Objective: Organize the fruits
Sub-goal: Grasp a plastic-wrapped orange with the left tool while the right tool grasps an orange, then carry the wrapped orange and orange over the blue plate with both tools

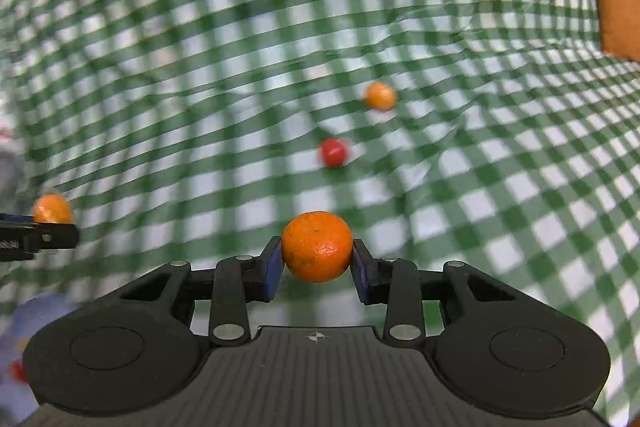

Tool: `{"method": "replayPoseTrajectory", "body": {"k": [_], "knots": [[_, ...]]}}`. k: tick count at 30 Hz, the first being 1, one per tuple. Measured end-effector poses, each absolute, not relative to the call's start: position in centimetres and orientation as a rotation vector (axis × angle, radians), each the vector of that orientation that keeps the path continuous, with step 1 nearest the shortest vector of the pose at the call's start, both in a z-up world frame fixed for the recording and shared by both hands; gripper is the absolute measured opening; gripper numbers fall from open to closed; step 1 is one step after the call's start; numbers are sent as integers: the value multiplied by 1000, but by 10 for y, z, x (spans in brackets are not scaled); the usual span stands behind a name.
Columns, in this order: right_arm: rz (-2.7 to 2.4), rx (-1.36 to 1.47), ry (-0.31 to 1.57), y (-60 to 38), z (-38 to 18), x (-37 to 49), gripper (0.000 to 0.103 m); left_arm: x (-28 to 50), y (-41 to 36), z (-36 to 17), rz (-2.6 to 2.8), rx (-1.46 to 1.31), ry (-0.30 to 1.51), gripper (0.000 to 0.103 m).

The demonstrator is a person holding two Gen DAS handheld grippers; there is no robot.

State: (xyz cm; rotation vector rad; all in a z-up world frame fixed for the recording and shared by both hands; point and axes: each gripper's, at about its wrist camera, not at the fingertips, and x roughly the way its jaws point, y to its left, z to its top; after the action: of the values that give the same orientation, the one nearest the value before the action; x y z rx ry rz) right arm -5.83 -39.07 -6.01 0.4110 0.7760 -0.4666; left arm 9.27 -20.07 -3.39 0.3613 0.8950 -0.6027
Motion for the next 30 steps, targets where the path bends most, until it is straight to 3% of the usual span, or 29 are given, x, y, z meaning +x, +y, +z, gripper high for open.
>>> {"method": "replayPoseTrajectory", "body": {"k": [17, 30], "knots": [[-139, 440, 873, -199, 13, -145, 38, -51, -21, 16, -433, 262, 932, 39], [-64, 278, 840, -123, 37, -184, 38, -104, 35, 23, -397, 205, 914, 39]]}}
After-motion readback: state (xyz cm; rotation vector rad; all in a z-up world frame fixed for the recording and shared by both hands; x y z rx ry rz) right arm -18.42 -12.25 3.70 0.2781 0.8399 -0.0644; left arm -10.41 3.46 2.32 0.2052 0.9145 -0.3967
